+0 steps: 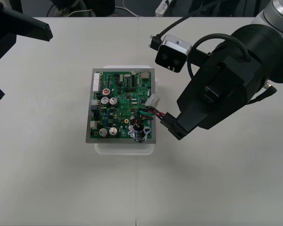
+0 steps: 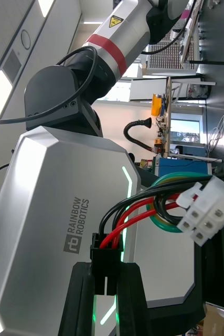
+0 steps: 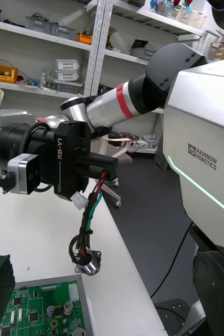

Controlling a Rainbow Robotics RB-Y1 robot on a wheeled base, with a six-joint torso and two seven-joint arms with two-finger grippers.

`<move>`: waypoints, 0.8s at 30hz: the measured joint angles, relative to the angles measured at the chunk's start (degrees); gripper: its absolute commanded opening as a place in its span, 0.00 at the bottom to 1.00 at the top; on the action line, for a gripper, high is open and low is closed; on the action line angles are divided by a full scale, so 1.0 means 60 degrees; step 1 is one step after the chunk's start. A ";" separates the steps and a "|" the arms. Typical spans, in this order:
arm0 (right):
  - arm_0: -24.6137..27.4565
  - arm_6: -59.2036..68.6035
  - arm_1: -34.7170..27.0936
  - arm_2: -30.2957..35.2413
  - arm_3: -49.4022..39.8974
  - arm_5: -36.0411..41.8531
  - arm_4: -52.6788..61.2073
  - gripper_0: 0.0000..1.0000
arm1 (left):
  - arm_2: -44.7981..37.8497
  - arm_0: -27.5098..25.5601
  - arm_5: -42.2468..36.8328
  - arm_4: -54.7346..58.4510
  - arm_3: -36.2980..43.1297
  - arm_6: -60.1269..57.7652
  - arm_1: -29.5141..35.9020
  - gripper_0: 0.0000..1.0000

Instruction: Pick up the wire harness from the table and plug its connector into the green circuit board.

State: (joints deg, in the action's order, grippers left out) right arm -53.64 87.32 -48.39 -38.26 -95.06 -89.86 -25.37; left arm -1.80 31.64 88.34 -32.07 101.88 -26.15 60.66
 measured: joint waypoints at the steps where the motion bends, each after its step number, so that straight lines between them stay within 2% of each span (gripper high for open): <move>1: -0.0065 0.0000 0.0049 -0.0034 0.0070 0.0000 0.0000 0.00 | 0.0000 0.0000 0.0000 0.0001 0.0001 0.0001 0.0000 1.00; 10: -0.0596 0.0000 0.0234 -0.0548 0.0222 0.0000 0.0140 0.00 | 0.0000 0.0002 0.0000 0.0003 0.0014 0.0020 0.0000 1.00; 19: -0.0756 0.0000 0.0340 -0.0747 0.0088 0.0000 0.0258 0.00 | 0.0000 0.0003 0.0000 0.0004 0.0021 0.0325 0.0000 1.00; 24: -0.0994 0.0000 0.0341 -0.1242 0.0070 0.0000 0.0644 0.00 | 0.0000 0.0003 0.0000 0.0004 0.0024 0.0328 0.0000 1.00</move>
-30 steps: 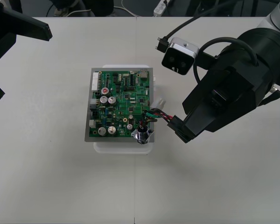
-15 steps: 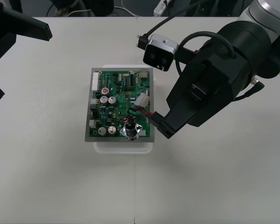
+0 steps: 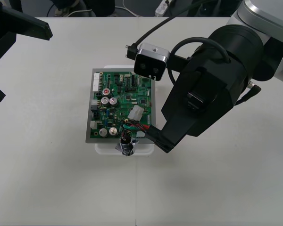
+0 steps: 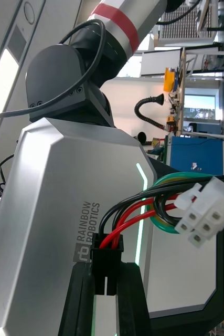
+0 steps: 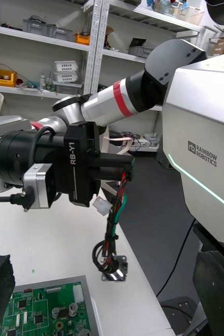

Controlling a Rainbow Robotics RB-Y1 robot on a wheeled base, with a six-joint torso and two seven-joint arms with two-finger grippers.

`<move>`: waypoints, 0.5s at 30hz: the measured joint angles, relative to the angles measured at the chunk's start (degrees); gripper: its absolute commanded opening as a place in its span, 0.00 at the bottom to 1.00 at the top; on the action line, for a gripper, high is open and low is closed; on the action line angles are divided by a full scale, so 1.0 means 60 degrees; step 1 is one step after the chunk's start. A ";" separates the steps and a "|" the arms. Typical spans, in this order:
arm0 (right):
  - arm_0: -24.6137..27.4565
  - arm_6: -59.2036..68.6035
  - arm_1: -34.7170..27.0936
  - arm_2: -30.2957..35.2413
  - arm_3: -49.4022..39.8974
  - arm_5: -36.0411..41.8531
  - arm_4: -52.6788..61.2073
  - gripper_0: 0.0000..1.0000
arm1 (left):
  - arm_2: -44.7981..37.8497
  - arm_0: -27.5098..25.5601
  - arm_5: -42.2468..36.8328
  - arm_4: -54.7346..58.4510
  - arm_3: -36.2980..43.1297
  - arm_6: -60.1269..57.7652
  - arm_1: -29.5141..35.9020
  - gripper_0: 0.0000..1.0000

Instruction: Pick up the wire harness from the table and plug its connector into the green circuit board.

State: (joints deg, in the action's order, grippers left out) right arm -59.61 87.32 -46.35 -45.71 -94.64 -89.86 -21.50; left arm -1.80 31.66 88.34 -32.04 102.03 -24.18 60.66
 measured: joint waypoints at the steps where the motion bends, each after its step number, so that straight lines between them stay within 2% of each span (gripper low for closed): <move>1: -0.0061 0.0000 0.0000 -0.0098 -0.0001 0.0000 0.0028 0.00 | 0.0000 0.0000 0.0000 0.0000 0.0001 0.0000 0.0000 1.00; 15: -0.0524 0.0000 0.0133 -0.0610 -0.0266 0.0000 0.0039 0.00 | 0.0000 0.0001 0.0000 0.0019 0.0036 0.0001 0.0000 1.00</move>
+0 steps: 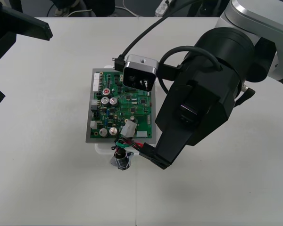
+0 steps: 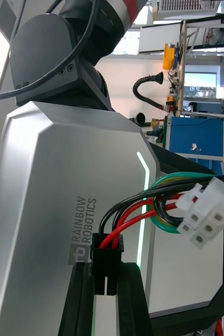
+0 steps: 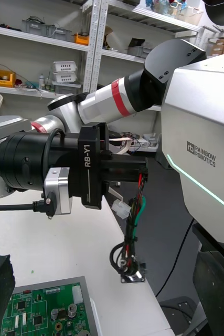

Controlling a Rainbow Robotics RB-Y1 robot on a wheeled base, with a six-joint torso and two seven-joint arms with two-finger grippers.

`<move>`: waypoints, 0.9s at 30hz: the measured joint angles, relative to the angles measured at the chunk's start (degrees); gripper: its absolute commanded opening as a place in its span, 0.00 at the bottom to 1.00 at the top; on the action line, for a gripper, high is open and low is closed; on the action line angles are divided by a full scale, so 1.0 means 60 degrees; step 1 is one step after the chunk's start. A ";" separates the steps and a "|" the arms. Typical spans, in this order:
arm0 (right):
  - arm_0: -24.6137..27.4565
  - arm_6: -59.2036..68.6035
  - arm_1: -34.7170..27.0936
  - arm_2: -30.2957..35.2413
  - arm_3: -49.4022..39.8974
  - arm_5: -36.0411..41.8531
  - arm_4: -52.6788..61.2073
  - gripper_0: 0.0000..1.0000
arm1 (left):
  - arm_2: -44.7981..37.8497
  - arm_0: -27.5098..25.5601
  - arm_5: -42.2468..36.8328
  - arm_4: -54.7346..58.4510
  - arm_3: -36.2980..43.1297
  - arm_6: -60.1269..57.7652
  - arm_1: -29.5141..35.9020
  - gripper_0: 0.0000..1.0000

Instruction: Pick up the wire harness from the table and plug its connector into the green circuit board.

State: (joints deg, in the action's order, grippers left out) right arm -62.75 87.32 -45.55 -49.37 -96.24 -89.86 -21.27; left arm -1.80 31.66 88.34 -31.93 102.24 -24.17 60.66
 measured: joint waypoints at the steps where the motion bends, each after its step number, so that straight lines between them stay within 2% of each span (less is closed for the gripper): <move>1: -0.0024 0.0000 0.0019 -0.0022 0.0002 0.0000 0.0000 0.00 | 0.0000 0.0000 0.0000 0.0000 0.0000 0.0000 0.0000 1.00; 27: -0.0380 0.0000 0.0327 -0.0029 0.0628 0.0000 0.0003 0.00 | 0.0000 0.0000 0.0000 0.0058 0.0035 0.0002 0.0000 1.00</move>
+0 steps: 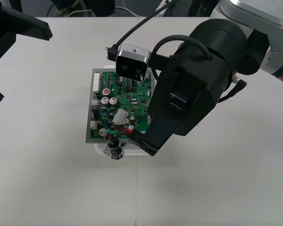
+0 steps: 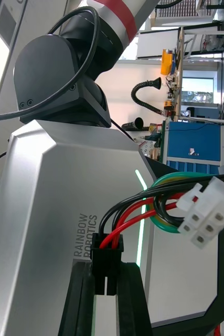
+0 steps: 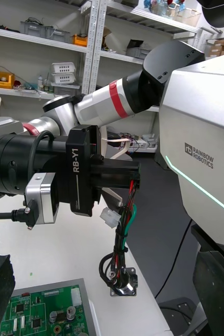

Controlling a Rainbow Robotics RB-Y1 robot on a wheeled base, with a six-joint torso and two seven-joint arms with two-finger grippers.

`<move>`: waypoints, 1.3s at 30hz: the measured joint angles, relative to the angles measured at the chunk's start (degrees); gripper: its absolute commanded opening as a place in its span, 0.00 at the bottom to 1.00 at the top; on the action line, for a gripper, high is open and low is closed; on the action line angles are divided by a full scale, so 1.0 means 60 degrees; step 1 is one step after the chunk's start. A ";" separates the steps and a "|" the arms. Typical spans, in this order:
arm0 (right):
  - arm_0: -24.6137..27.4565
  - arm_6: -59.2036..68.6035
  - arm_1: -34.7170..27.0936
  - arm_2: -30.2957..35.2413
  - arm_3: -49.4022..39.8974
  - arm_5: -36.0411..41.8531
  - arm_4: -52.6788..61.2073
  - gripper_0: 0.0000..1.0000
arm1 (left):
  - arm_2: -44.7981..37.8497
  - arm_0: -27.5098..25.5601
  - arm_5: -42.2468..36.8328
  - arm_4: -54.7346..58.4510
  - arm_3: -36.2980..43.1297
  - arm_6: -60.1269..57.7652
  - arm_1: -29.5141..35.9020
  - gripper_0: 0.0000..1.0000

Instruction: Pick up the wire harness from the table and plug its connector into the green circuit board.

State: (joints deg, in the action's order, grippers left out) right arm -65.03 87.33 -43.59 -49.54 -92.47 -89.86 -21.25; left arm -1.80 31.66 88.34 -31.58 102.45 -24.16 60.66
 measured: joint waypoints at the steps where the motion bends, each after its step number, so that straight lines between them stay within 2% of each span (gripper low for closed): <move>1: -0.0002 0.0000 0.0015 0.0000 0.0001 0.0000 0.0000 0.00 | 0.0000 0.0000 0.0000 0.0002 0.0001 0.0000 0.0000 1.00; 39: -0.0084 0.0000 0.0305 0.0000 0.0183 0.0000 0.0026 0.00 | 0.0182 0.0000 0.0000 0.0068 0.0428 0.0011 0.0000 1.00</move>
State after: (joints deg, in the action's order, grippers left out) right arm -65.53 87.33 -41.76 -49.54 -91.37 -89.86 -21.10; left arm -0.70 31.66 88.34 -31.17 105.02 -24.10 60.66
